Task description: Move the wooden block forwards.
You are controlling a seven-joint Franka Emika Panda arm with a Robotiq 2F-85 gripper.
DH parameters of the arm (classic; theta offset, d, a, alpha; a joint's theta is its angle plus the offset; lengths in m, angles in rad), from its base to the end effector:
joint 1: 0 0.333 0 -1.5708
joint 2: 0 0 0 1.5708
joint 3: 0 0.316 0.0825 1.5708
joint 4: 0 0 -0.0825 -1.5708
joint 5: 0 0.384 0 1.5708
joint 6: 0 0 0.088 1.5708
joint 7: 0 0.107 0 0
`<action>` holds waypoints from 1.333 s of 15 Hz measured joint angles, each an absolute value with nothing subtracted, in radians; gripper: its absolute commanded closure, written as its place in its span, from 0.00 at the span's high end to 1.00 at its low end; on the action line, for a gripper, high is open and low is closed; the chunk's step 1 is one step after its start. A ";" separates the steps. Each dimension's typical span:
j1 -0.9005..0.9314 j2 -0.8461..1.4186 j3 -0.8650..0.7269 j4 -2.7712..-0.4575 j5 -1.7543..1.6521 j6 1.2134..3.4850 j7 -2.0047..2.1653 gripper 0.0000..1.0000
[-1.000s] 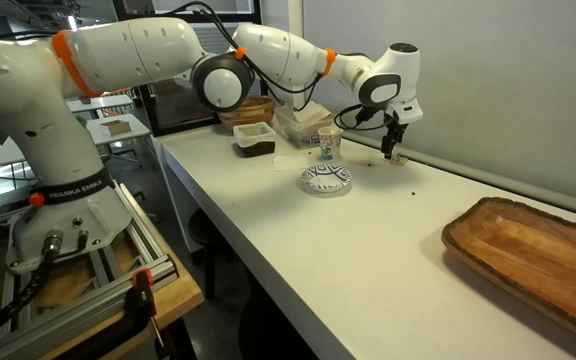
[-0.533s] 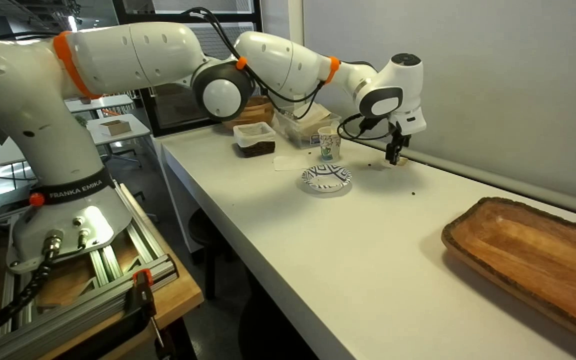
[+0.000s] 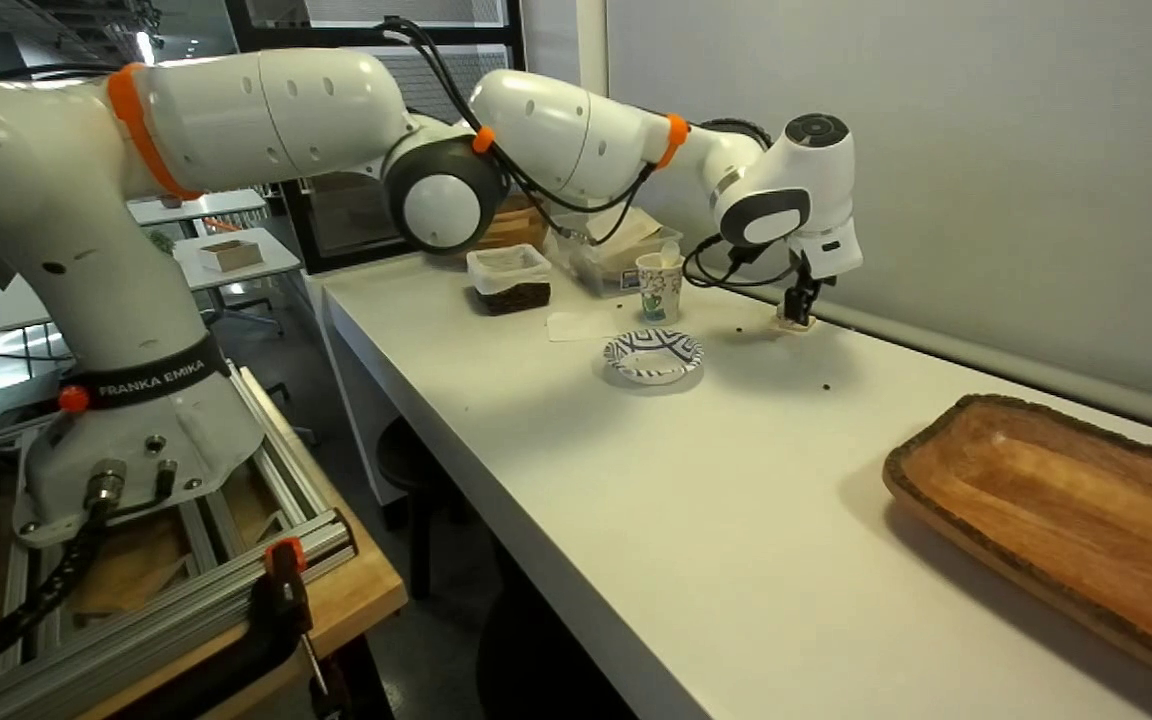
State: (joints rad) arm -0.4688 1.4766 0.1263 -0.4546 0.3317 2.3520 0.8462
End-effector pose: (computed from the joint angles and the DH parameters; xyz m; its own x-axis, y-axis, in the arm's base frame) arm 0.7610 -0.3451 0.1639 0.0803 -0.9928 -0.0888 -0.8447 -0.0205 -0.5348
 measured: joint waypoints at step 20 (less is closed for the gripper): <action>-0.537 1.486 0.373 -0.565 0.422 2.570 0.527 0.00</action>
